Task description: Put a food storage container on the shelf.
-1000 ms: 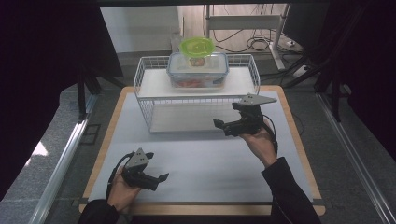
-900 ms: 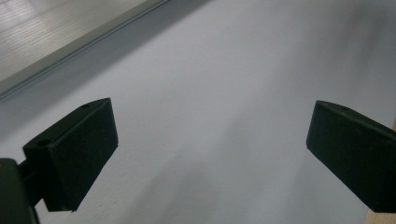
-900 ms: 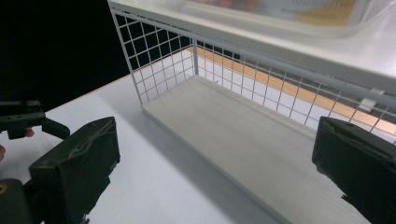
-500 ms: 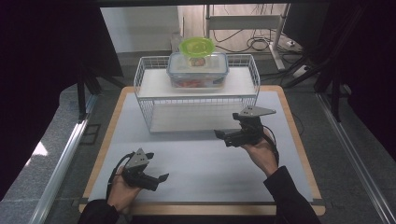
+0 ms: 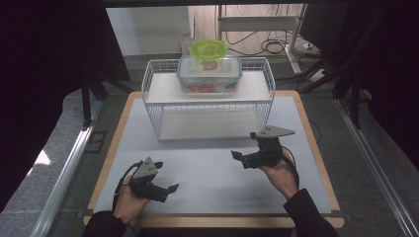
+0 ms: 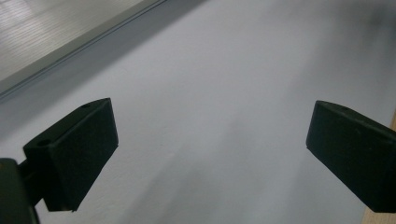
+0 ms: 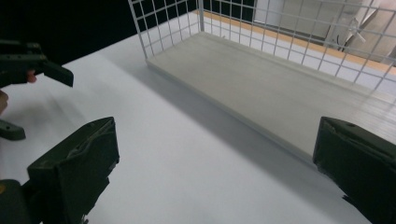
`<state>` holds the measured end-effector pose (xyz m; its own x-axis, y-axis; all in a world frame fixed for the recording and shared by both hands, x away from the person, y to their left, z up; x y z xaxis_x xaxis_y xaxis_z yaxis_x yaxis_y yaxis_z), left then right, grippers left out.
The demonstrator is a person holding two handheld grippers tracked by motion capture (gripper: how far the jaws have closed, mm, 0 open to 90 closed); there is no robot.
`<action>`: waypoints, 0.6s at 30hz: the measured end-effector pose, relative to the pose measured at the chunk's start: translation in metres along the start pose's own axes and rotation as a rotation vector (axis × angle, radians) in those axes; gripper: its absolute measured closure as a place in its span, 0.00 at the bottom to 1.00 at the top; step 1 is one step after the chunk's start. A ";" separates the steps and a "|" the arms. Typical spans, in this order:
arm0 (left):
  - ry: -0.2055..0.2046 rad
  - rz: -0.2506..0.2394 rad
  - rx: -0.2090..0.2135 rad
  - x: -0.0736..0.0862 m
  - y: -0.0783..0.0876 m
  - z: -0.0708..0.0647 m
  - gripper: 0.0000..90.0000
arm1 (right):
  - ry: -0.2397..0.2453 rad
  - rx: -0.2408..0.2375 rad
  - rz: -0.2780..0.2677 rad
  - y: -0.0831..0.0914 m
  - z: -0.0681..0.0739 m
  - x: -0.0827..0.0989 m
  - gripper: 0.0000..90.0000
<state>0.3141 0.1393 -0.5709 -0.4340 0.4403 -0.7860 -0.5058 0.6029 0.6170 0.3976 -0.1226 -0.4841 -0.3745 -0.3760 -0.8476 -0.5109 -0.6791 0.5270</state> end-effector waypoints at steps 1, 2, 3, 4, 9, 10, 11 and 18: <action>0.000 0.000 0.000 0.000 0.000 0.000 0.02 | 0.000 0.000 0.000 0.000 0.000 0.000 0.00; -0.001 0.001 0.000 0.000 0.000 0.000 0.03 | 0.002 0.009 0.004 0.003 -0.001 0.005 0.00; -0.001 0.001 0.000 0.000 0.000 0.000 0.02 | 0.002 0.009 0.004 0.003 -0.001 0.005 0.00; -0.002 0.001 0.000 0.000 0.000 0.000 0.02 | 0.007 0.019 0.005 0.006 -0.001 0.009 0.00; -0.002 0.003 0.000 0.000 0.000 0.000 0.03 | 0.013 0.039 0.009 0.013 -0.003 0.018 0.00; 0.000 0.002 -0.001 0.000 -0.001 0.000 0.03 | 0.016 0.043 0.010 0.015 -0.003 0.020 0.01; -0.001 0.002 -0.001 0.000 -0.001 0.000 0.03 | 0.019 0.049 0.011 0.016 -0.003 0.022 0.01; -0.002 0.003 -0.002 0.000 -0.001 0.000 0.03 | 0.016 0.079 0.034 0.022 -0.007 0.038 0.01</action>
<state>0.3142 0.1389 -0.5715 -0.4344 0.4433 -0.7841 -0.5056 0.6004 0.6196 0.3777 -0.1565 -0.5052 -0.3808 -0.4088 -0.8294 -0.5574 -0.6142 0.5587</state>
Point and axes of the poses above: each handheld gripper's, and its own axes: y roughly backward along the jaws, x roughly out of its underside, z roughly to its left, the point moved 9 cm from there along -y, roughly forward along the jaws, and after that the axes turned 3 degrees about z, right-handed, at the moved point
